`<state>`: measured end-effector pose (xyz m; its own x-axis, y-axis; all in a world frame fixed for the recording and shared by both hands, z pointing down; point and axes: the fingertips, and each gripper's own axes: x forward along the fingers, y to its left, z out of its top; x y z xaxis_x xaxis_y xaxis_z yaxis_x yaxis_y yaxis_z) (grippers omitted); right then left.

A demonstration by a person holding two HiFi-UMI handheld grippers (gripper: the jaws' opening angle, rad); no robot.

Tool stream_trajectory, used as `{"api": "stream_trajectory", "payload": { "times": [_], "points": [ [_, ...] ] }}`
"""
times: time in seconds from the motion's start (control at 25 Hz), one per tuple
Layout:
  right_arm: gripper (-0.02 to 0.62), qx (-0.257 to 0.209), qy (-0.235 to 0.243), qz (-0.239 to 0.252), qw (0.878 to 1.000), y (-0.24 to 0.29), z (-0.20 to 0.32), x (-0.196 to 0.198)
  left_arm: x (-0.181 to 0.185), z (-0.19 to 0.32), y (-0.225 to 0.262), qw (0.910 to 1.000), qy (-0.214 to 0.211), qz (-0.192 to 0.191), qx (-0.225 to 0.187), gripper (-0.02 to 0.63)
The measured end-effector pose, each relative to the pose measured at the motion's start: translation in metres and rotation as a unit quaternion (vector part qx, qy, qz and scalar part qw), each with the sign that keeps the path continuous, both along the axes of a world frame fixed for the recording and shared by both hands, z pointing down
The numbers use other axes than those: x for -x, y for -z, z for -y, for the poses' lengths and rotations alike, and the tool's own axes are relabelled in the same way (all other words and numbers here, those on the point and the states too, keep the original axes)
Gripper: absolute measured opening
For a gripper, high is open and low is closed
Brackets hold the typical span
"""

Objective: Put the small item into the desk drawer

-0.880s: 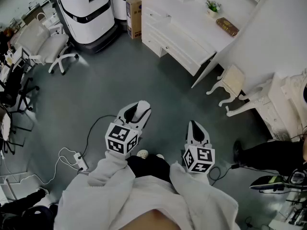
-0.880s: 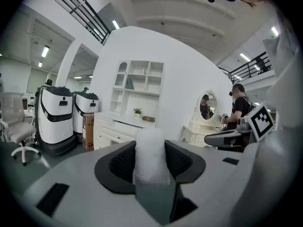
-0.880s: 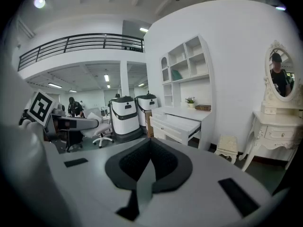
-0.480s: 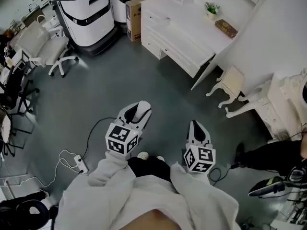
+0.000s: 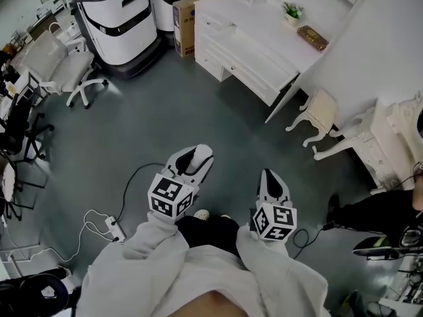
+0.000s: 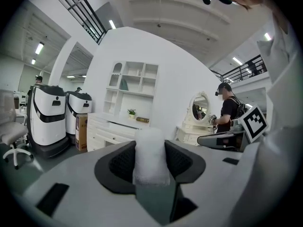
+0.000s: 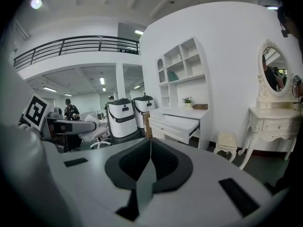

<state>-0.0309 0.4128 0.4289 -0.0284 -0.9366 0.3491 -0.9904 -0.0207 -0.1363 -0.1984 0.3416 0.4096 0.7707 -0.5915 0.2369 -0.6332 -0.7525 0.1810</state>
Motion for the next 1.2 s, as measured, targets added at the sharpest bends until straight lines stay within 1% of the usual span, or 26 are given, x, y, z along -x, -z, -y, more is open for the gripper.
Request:
{"api": "stream_trajectory", "payload": {
  "times": [0.24, 0.48, 0.64, 0.88, 1.04, 1.2],
  "points": [
    [0.034, 0.006, -0.005, 0.013, 1.0, -0.007, -0.006, 0.019, 0.007, -0.011, 0.001, 0.9994, -0.032, -0.009, -0.01, 0.189],
    [0.034, 0.012, -0.006, 0.009, 1.0, -0.007, -0.005, 0.024, 0.01, -0.009, -0.001, 0.9991, -0.039, -0.014, -0.005, 0.189],
    [0.034, 0.015, -0.007, 0.008, 1.0, -0.011, 0.002, 0.02, 0.005, -0.001, -0.004, 0.9991, -0.038, -0.018, -0.003, 0.189],
    [0.034, 0.012, 0.009, 0.011, 1.0, -0.012, 0.04, 0.009, -0.001, 0.032, -0.006, 0.9996, -0.02, -0.02, -0.004, 0.19],
    [0.034, 0.012, 0.022, 0.014, 1.0, -0.013, 0.08, -0.002, -0.005, 0.069, -0.006, 0.9998, 0.001, -0.021, -0.004, 0.189],
    [0.034, 0.012, 0.039, 0.015, 0.999, -0.014, 0.123, -0.016, -0.017, 0.105, -0.012, 0.9997, 0.015, -0.019, 0.001, 0.19]
  ]
}}
